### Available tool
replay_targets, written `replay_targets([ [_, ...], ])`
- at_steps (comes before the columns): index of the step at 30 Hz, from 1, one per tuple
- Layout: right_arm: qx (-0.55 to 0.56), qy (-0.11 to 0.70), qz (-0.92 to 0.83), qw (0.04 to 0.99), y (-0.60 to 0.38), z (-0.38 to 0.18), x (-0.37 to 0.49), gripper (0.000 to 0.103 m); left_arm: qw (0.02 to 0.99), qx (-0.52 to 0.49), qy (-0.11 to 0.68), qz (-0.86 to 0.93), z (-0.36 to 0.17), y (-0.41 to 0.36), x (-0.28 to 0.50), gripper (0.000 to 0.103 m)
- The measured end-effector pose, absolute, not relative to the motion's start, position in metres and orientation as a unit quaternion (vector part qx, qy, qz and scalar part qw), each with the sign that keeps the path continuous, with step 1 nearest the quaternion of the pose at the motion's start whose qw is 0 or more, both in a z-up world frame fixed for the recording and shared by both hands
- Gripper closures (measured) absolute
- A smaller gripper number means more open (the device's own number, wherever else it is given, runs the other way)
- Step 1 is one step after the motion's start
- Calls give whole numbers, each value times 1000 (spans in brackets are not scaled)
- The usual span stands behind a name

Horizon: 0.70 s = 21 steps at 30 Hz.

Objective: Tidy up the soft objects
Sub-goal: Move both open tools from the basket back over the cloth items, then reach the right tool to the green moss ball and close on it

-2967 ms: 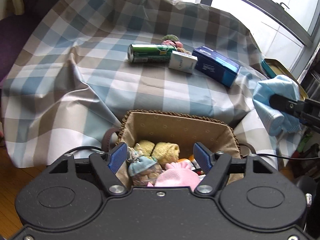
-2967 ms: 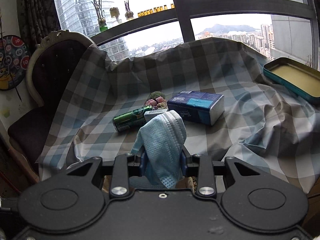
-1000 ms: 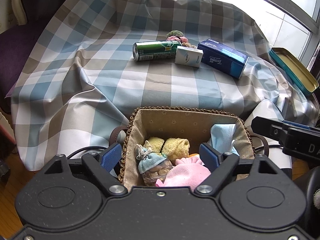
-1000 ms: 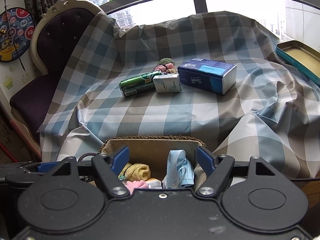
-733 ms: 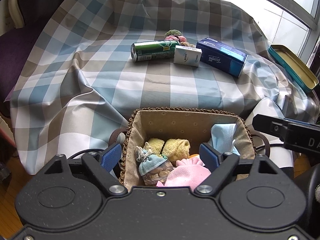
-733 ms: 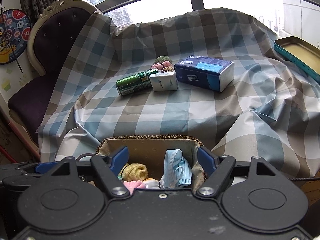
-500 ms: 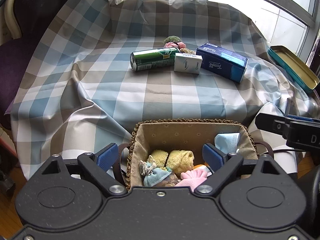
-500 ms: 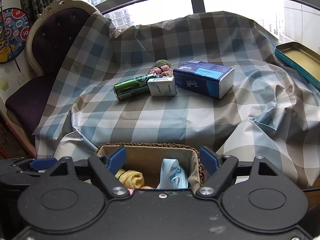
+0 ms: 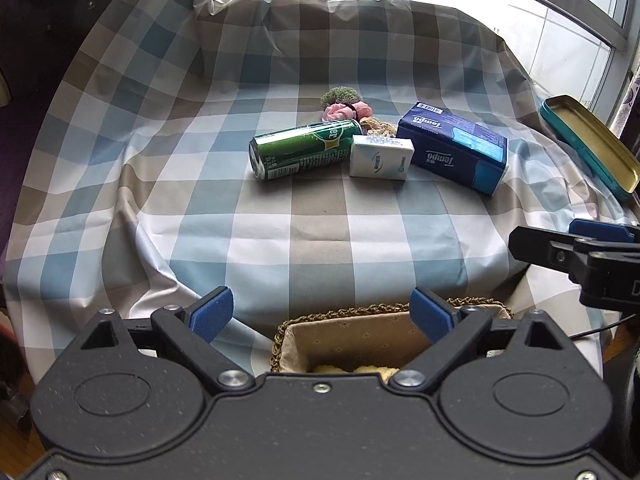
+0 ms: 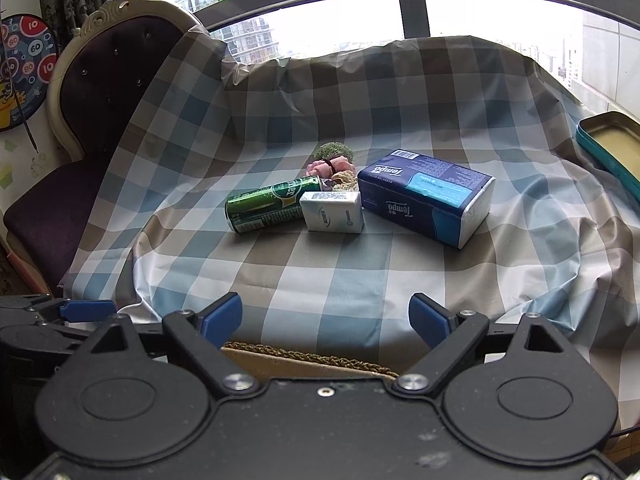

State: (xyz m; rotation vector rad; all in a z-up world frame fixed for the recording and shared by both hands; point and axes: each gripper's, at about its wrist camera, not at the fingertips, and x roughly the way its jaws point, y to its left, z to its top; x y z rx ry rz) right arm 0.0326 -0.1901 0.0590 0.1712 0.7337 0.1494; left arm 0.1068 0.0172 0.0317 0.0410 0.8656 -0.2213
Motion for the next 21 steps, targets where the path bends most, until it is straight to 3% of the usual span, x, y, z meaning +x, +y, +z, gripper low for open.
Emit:
replay_targets([
  [21, 70, 371, 45, 925, -199, 58, 170, 9, 907, 18, 410, -97, 38, 14, 208, 11],
])
